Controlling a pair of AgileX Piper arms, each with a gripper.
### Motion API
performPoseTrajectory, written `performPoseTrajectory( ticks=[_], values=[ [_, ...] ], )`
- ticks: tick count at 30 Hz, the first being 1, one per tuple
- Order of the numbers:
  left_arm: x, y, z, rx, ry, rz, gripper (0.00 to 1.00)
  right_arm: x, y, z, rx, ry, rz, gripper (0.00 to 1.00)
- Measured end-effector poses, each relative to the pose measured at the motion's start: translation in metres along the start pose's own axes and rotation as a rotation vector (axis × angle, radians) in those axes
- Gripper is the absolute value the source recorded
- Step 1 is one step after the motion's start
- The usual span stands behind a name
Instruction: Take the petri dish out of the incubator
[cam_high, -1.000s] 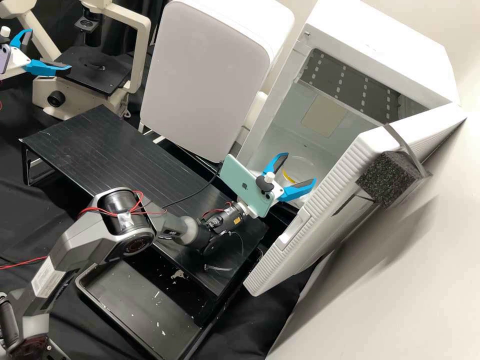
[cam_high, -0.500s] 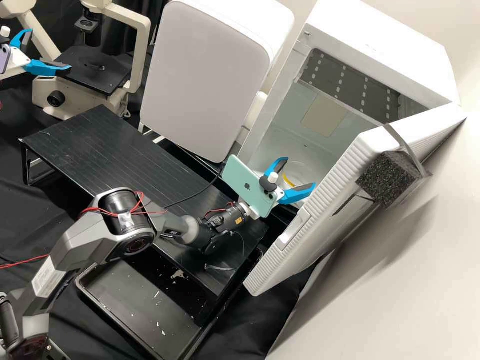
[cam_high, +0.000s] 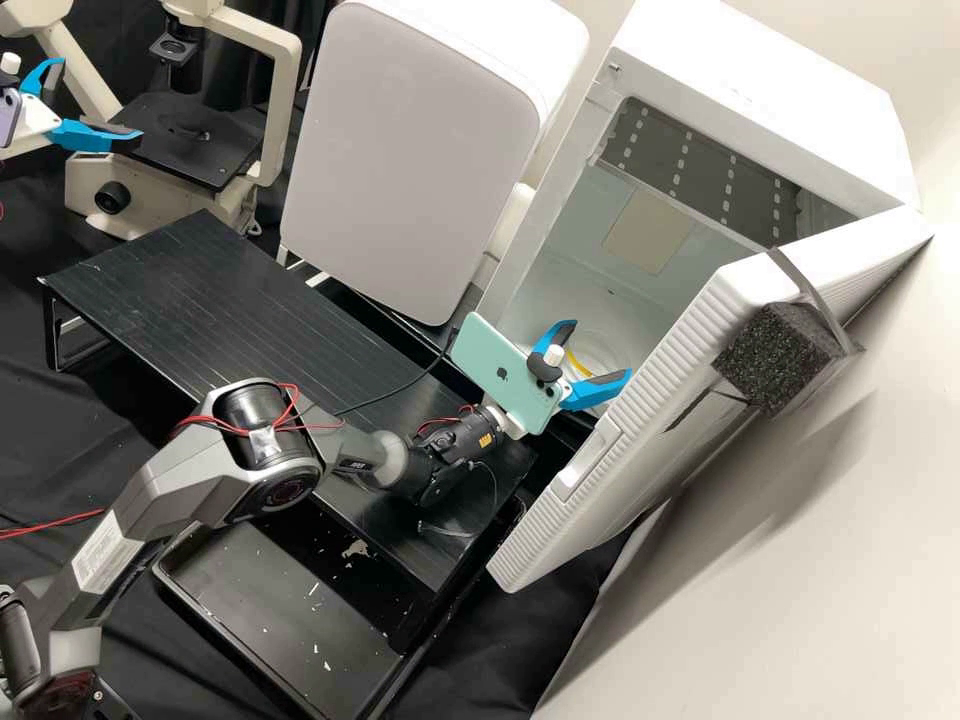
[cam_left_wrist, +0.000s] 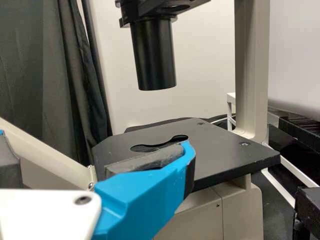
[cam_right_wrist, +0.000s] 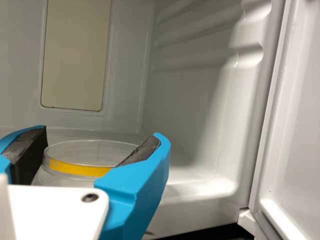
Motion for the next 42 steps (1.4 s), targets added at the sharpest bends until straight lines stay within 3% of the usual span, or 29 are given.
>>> performPoseTrajectory(
  ticks=[23, 42],
  values=[
    [0.0, 0.0, 0.0, 0.0, 0.0, 0.0, 1.0, -0.01, -0.006, 0.003, 0.006, -0.024, -0.026, 1.0],
    [0.0, 0.0, 0.0, 0.0, 0.0, 0.0, 1.0, -0.013, 0.003, 0.002, -0.001, 0.005, 0.017, 1.0]
  ],
)
